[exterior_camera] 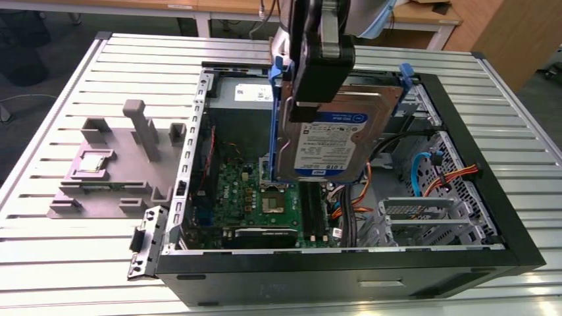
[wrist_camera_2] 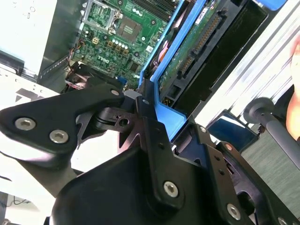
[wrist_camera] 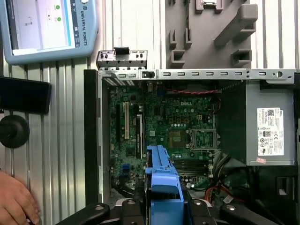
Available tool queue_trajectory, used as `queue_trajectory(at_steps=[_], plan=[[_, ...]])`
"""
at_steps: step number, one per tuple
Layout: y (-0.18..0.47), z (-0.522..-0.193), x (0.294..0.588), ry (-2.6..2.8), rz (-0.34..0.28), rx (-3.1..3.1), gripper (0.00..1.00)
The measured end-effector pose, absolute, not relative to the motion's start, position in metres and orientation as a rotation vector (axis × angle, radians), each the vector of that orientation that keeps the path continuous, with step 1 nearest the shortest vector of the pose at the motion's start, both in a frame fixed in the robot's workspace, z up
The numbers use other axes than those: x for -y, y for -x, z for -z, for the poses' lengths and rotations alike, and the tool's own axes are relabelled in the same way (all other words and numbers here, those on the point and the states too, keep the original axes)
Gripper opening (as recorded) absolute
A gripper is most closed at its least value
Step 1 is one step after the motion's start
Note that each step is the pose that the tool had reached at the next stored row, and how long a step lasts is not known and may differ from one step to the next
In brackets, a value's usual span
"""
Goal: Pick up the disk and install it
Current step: 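Insert the disk into the insertion slot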
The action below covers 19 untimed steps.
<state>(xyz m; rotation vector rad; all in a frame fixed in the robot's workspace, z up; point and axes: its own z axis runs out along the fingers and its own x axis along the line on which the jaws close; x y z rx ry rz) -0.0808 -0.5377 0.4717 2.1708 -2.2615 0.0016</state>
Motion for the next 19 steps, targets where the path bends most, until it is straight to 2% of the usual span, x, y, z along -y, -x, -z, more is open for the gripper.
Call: queue_trajectory(at_steps=[19], plan=[[0.054, -0.471, 0.538, -2.169, -0.002, 2.263, 0.37]])
